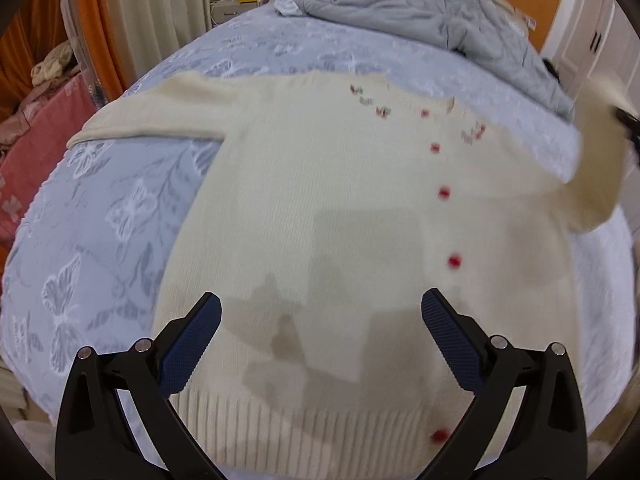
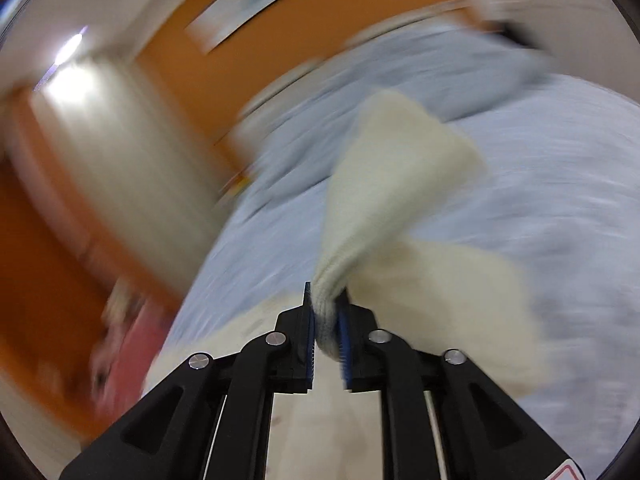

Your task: Fold small clothes

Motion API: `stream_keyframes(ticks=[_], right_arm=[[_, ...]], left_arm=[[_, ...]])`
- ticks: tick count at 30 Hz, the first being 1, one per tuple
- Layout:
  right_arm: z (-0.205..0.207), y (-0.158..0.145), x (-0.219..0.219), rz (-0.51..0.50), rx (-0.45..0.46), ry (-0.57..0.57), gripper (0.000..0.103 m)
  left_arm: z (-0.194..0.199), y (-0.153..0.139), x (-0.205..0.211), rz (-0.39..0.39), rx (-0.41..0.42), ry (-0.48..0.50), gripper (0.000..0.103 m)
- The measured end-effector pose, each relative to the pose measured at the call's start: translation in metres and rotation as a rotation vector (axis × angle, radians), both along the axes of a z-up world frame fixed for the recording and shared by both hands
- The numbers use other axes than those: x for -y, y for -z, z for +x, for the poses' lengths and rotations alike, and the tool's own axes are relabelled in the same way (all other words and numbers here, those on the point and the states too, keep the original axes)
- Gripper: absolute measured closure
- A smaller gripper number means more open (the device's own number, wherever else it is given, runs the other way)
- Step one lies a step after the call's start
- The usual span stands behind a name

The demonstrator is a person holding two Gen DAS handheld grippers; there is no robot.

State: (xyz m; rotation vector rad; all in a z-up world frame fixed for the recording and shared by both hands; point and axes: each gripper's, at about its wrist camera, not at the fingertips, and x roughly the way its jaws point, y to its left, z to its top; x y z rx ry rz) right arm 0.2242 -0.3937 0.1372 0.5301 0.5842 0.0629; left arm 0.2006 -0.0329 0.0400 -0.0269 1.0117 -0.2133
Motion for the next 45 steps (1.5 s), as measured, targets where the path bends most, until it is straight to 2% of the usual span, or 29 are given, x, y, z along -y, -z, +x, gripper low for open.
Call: stream_keyframes(ticks=[1, 2, 4, 6, 8, 11, 13, 14, 16, 18, 19, 20, 21, 22, 23, 24, 25, 27, 29, 32, 34, 36, 37, 38, 41, 43, 44, 45], right_arm=[[0.012, 0.005, -0.022, -0.021, -0.019, -0.051, 0.076], [0.033, 0.021, -0.063, -0.069, -0.073, -0.143, 0.064], [0.049, 0.045, -0.104, -0.154, -0.144, -0.203, 0.061], [0.051, 0.064, -0.115, -0.201, -0.179, -0.191, 0.06], [0.031, 0.077, -0.097, -0.166, -0.209, -0.133, 0.052], [-0.017, 0.09, -0.06, -0.085, -0.244, 0.015, 0.038], [-0.039, 0.099, -0.025, -0.036, -0.254, 0.109, 0.037], [-0.05, 0.107, -0.009, -0.006, -0.27, 0.15, 0.037], [-0.058, 0.121, 0.014, 0.046, -0.295, 0.201, 0.037], [-0.061, 0.133, 0.032, 0.11, -0.285, 0.237, 0.037], [-0.059, 0.137, 0.035, 0.13, -0.277, 0.244, 0.037], [-0.052, 0.141, 0.038, 0.15, -0.271, 0.252, 0.037], [-0.045, 0.145, 0.04, 0.167, -0.272, 0.252, 0.039], [-0.041, 0.147, 0.041, 0.171, -0.272, 0.245, 0.046], [-0.032, 0.149, 0.041, 0.157, -0.277, 0.231, 0.063], [-0.026, 0.152, 0.04, 0.138, -0.292, 0.215, 0.071], [-0.021, 0.154, 0.04, 0.119, -0.308, 0.206, 0.082], [-0.022, 0.153, 0.039, 0.09, -0.299, 0.205, 0.087], [-0.027, 0.144, 0.038, 0.098, -0.253, 0.216, 0.088], [-0.032, 0.136, 0.033, 0.09, -0.221, 0.222, 0.087], [-0.029, 0.138, 0.029, 0.026, -0.256, 0.248, 0.087], [-0.031, 0.136, 0.021, -0.011, -0.236, 0.281, 0.087], [-0.031, 0.131, 0.017, -0.028, -0.223, 0.287, 0.084], [-0.031, 0.124, 0.01, -0.059, -0.187, 0.279, 0.082], [-0.025, 0.11, -0.001, -0.141, -0.12, 0.234, 0.082], [-0.01, 0.122, 0.002, -0.141, -0.185, 0.2, 0.082], [0.001, 0.137, 0.007, -0.139, -0.268, 0.197, 0.093], [0.008, 0.157, 0.016, -0.113, -0.354, 0.205, 0.099]], left_arm=[[0.005, -0.003, 0.0, -0.016, 0.003, -0.002, 0.005], [0.011, -0.007, 0.0, -0.038, 0.003, -0.005, 0.005], [0.029, -0.016, 0.001, -0.098, 0.005, -0.016, 0.005], [0.047, -0.02, 0.001, -0.153, 0.0, -0.025, 0.005], [0.073, -0.014, 0.006, -0.198, -0.037, -0.02, 0.005], [0.105, 0.006, 0.017, -0.21, -0.097, -0.02, 0.005], [0.131, 0.024, 0.025, -0.236, -0.156, -0.029, 0.005], [0.146, 0.037, 0.031, -0.264, -0.211, -0.059, 0.005], [0.162, 0.052, 0.034, -0.331, -0.261, -0.101, 0.006], [0.176, 0.065, 0.04, -0.344, -0.278, -0.176, 0.008], [0.181, 0.068, 0.043, -0.326, -0.272, -0.204, 0.014], [0.185, 0.069, 0.046, -0.299, -0.258, -0.225, 0.018], [0.188, 0.068, 0.052, -0.253, -0.228, -0.23, 0.032], [0.191, 0.066, 0.058, -0.205, -0.205, -0.218, 0.054], [0.192, 0.063, 0.065, -0.161, -0.181, -0.196, 0.064], [0.193, 0.06, 0.068, -0.159, -0.161, -0.166, 0.087], [0.194, 0.056, 0.067, -0.178, -0.15, -0.14, 0.093], [0.194, 0.038, 0.067, -0.18, -0.083, -0.107, 0.093], [0.197, 0.012, 0.063, -0.224, -0.002, -0.08, 0.093], [0.202, 0.0, 0.053, -0.256, 0.045, -0.081, 0.093], [0.21, 0.021, 0.049, -0.195, 0.0, -0.087, 0.093], [0.214, 0.058, 0.046, -0.15, -0.1, -0.107, 0.092], [0.212, 0.067, 0.045, -0.153, -0.102, -0.11, 0.092], [0.207, 0.068, 0.044, -0.157, -0.063, -0.103, 0.092], [0.203, 0.068, 0.051, -0.118, -0.03, -0.092, 0.09], [0.204, 0.069, 0.051, -0.121, -0.032, -0.092, 0.089], [0.204, 0.069, 0.05, -0.122, -0.032, -0.09, 0.089], [0.204, 0.07, 0.05, -0.121, -0.031, -0.084, 0.089]])
